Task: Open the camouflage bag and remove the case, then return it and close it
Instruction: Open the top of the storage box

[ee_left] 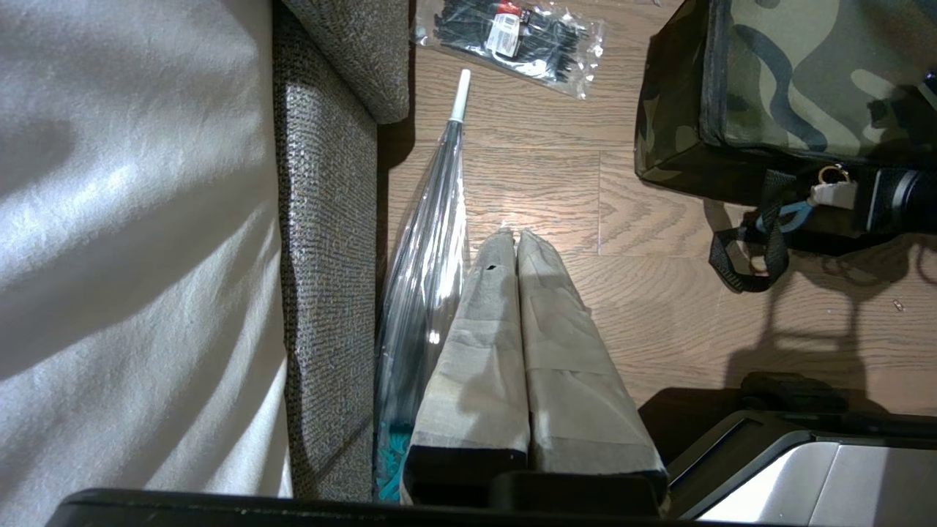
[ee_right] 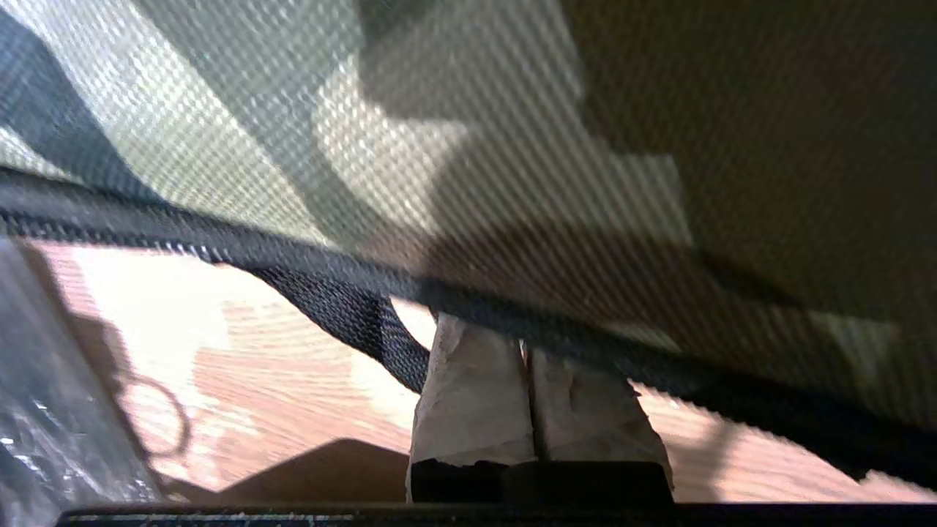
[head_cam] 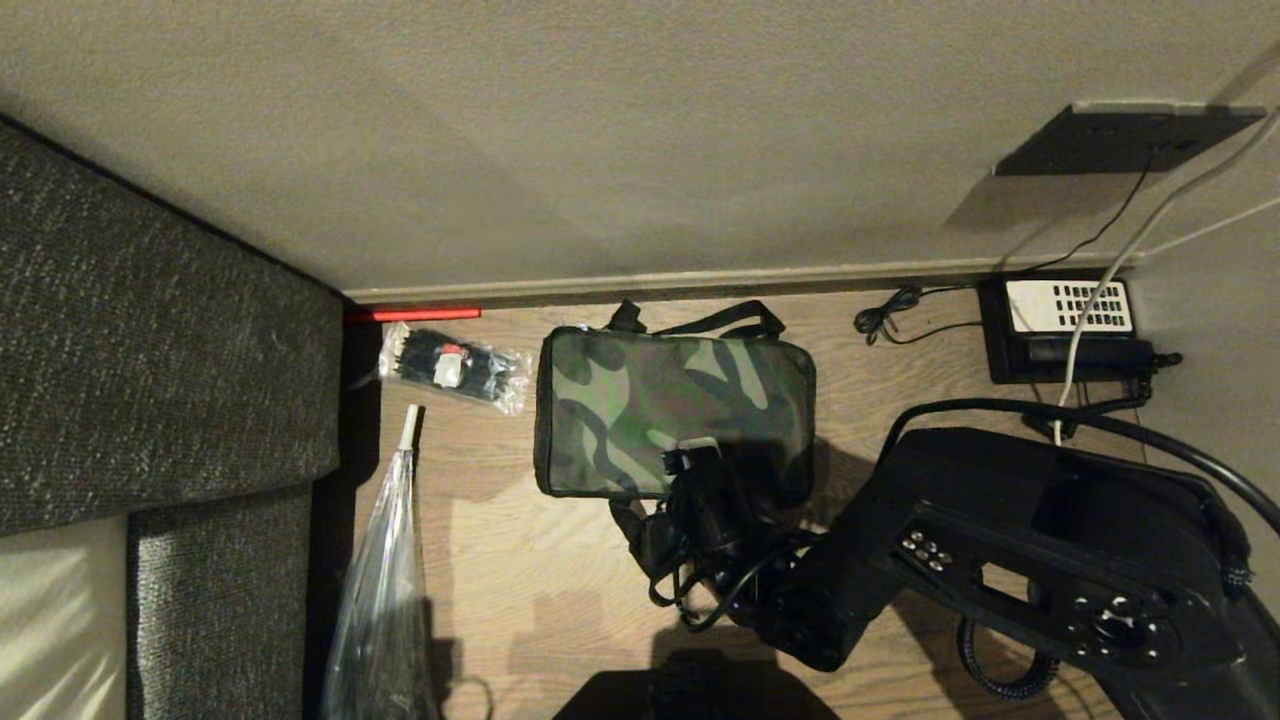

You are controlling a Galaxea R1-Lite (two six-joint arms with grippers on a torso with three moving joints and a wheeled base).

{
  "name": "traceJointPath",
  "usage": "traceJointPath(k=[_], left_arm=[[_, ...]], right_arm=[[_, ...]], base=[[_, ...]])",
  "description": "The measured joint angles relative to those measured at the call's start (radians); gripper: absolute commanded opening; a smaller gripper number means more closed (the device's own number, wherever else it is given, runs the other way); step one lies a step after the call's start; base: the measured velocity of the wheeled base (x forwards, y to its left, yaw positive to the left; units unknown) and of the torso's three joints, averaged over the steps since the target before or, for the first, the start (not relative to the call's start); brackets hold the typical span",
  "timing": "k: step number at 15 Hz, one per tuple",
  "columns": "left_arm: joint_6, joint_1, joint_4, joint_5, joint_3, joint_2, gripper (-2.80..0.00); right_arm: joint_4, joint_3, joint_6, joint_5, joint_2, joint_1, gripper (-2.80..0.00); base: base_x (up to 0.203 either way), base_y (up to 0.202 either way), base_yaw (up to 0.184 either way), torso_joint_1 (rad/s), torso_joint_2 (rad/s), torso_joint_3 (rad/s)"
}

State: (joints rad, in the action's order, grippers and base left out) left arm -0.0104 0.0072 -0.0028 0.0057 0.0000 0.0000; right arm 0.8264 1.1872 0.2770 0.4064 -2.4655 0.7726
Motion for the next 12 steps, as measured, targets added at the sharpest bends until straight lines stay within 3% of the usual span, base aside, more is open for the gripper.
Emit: traceJointPath(k=[12], left_arm=[[0.000,0.000,0.000,0.000,0.000,0.000,-2.80]], right_arm=[[0.002,-0.191,-0.014,-0.013,0.102,-0.026,-2.80]], base=[[0.000,0.000,0.000,0.000,0.00,0.000]])
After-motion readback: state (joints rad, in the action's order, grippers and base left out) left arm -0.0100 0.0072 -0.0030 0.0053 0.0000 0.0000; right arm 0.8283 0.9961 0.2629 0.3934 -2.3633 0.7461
